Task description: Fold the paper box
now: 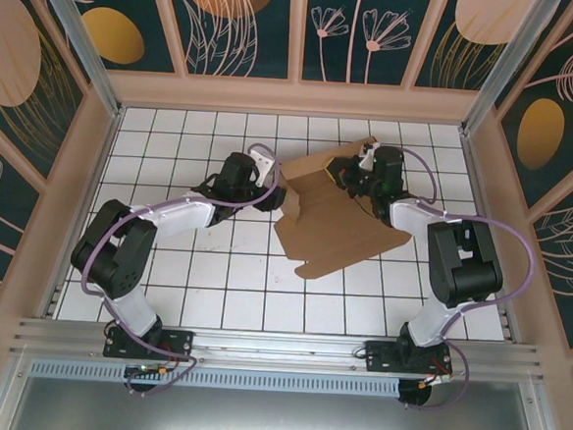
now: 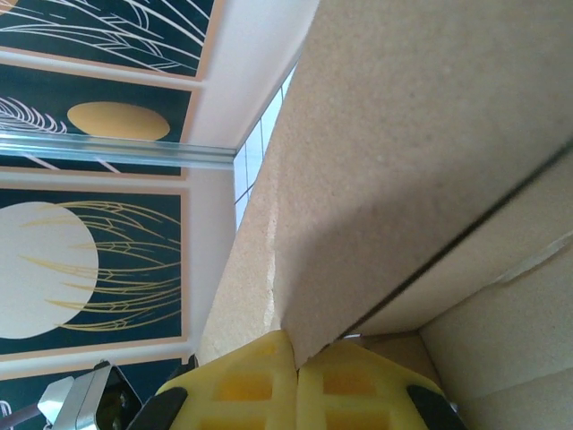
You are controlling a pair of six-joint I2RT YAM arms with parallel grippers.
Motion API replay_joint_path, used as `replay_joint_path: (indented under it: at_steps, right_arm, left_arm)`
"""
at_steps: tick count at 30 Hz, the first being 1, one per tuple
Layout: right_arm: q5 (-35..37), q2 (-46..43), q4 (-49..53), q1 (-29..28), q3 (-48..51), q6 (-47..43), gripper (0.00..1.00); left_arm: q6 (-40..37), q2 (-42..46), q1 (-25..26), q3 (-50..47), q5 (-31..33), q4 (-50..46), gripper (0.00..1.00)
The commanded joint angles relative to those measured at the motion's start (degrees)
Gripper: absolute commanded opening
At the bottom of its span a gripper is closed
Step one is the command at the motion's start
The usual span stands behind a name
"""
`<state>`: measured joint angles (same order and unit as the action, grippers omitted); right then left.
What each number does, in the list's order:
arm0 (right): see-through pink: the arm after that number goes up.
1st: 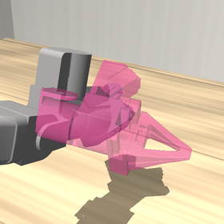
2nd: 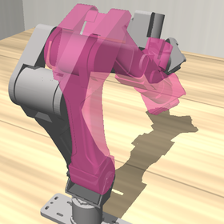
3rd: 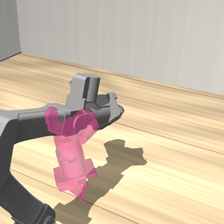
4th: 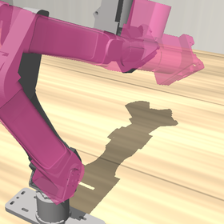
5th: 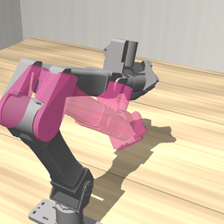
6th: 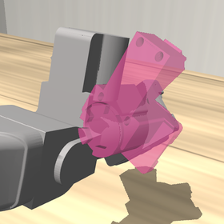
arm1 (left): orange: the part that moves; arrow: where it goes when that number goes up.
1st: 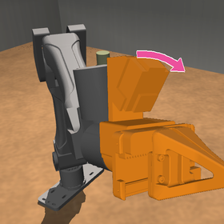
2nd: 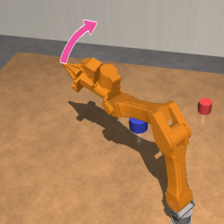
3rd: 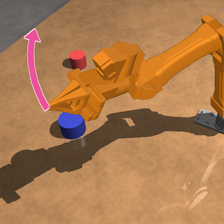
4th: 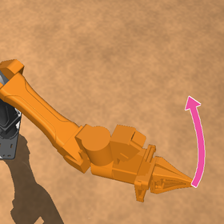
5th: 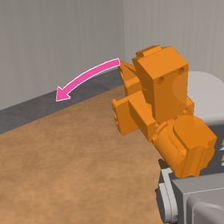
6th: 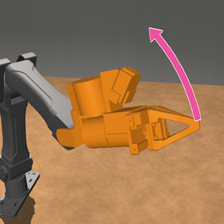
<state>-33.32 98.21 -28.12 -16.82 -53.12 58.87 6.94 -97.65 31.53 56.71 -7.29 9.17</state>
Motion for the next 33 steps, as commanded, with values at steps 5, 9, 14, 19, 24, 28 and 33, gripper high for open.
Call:
replay_joint_path:
  at_steps: [5, 9, 14, 19, 24, 28, 33]
  right_arm:
    - [-1.79, 2.29, 4.96, -1.25, -0.27, 0.63, 0.0]
    - [-1.49, 2.13, 5.67, -1.16, -0.62, 0.38, 0.0]
    - [-1.56, 1.79, 5.04, -1.22, 1.38, -0.31, 0.0]
    - [-1.24, 0.91, 5.08, -1.31, 2.89, -1.65, 0.0]
    - [-0.63, 0.05, 6.14, -1.38, 3.56, -3.23, 0.0]
    - [-0.78, 0.01, 5.99, -1.39, 3.66, -3.15, 0.0]
    - [-0.87, 0.15, 6.32, -1.37, 3.21, -3.01, 0.0]
  left_arm:
    - [-5.06, 2.1, 1.78, -0.05, -6.05, -0.71, 0.72]
    - [-6.38, 2.68, 1.75, -0.2, -6.47, -1.72, 0.72]
    - [-6.44, 3.81, 1.77, -0.63, -3.94, -2.66, 0.73]
    - [-5.11, 4.7, 1.73, -2.49, -1.68, -3.38, 0.75]
    - [-5.72, 6.32, 1.77, -3.12, 0.38, -5.39, 0.76]
    - [-6.89, 7.26, 1.75, -4.85, -0.13, -4.26, 0.78]
    - [-6.49, 5.77, 1.8, -3.87, -4.16, -3.76, 0.8]
